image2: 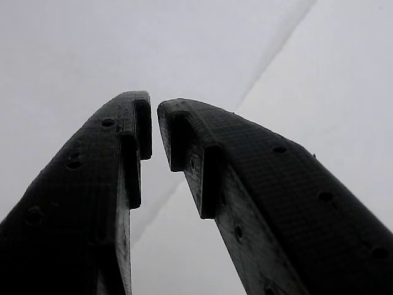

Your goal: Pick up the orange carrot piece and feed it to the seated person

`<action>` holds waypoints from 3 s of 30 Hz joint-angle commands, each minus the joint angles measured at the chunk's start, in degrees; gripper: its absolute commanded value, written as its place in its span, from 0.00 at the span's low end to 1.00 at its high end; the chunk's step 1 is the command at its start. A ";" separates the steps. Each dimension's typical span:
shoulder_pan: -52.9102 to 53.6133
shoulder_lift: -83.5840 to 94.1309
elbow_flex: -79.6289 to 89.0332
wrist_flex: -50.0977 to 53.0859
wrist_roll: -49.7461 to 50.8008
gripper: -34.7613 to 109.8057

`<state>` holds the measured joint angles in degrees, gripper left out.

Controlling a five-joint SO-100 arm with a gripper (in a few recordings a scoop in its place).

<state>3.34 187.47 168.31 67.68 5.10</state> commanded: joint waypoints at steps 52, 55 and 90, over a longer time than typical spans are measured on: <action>1.76 -0.62 -2.81 -0.70 0.53 0.22; 4.66 -5.01 -7.38 -3.52 0.53 0.22; 53.26 -77.08 -58.45 -19.16 -16.17 0.22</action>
<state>51.94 111.80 116.37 49.13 -7.21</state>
